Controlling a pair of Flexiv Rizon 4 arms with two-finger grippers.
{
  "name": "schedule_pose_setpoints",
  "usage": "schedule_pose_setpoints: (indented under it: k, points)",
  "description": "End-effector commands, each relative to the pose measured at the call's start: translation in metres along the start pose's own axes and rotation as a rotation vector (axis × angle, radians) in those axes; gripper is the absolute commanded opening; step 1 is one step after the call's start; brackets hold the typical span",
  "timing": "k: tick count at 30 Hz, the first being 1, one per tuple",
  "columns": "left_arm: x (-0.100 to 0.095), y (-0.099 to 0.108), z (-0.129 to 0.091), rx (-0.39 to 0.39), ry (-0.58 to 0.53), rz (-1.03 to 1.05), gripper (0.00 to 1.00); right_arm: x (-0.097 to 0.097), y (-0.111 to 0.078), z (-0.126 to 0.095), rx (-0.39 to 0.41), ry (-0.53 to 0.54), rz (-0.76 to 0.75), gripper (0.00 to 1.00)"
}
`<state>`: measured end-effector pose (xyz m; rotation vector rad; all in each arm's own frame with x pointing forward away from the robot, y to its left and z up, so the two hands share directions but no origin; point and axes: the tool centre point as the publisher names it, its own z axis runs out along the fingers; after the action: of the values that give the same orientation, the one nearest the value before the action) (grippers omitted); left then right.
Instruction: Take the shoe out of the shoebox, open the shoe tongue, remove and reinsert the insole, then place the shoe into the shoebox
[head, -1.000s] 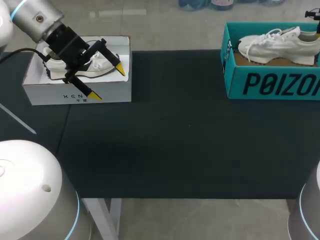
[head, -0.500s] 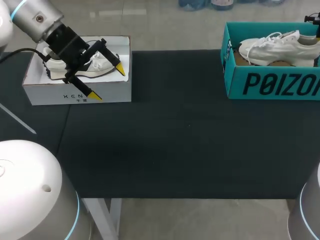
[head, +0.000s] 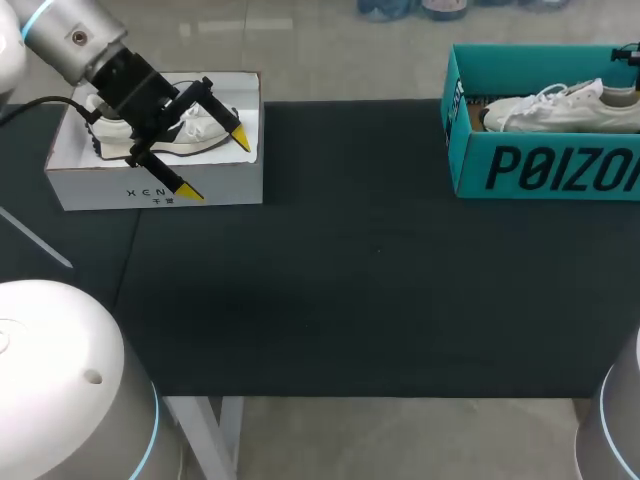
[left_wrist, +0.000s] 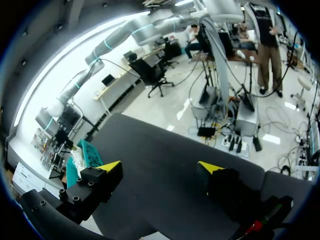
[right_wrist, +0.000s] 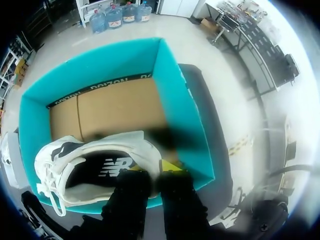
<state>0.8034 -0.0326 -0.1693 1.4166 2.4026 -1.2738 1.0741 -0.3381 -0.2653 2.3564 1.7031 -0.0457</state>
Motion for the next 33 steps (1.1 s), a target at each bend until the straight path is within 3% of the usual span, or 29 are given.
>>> schedule_pose_setpoints:
  k: [1,15,23,33]
  points:
    - [0.001,0.0,0.0,-0.002,0.001,0.0,1.0,0.001,-0.003,0.007,-0.026,-0.003,-0.015,0.0]
    - [0.001,0.0,0.0,-0.002,0.001,0.0,1.0,-0.008,-0.011,0.03,-0.044,-0.015,-0.036,0.0]
    - [0.001,0.0,0.0,-0.002,0.001,0.0,1.0,-0.011,-0.017,0.05,-0.011,-0.019,-0.045,0.0]
    - [0.001,0.0,0.0,-0.002,0.001,0.0,1.0,-0.01,-0.012,0.073,0.018,-0.026,-0.062,0.0]
